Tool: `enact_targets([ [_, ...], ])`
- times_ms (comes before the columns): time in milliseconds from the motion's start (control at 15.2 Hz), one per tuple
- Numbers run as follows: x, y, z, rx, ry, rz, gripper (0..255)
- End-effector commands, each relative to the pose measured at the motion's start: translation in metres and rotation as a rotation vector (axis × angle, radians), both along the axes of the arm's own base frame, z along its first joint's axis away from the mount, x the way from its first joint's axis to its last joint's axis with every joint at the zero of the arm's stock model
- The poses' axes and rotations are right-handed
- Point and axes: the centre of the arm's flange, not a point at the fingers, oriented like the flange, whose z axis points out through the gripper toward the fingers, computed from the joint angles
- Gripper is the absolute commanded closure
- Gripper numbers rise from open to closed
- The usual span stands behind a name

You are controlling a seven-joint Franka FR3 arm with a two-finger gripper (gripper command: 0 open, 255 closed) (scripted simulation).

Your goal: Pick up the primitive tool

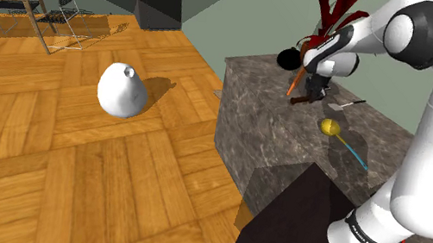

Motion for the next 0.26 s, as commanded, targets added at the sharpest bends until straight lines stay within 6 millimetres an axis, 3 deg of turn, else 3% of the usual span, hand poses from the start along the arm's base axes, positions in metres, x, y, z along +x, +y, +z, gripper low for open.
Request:
enact_targets([
  [0, -0.0008, 0.0004, 0.0102, 0.000, 0.000, 0.000, 255],
  [198, -0.0009, 0.0004, 0.0163, 0.000, 0.000, 0.000, 255],
])
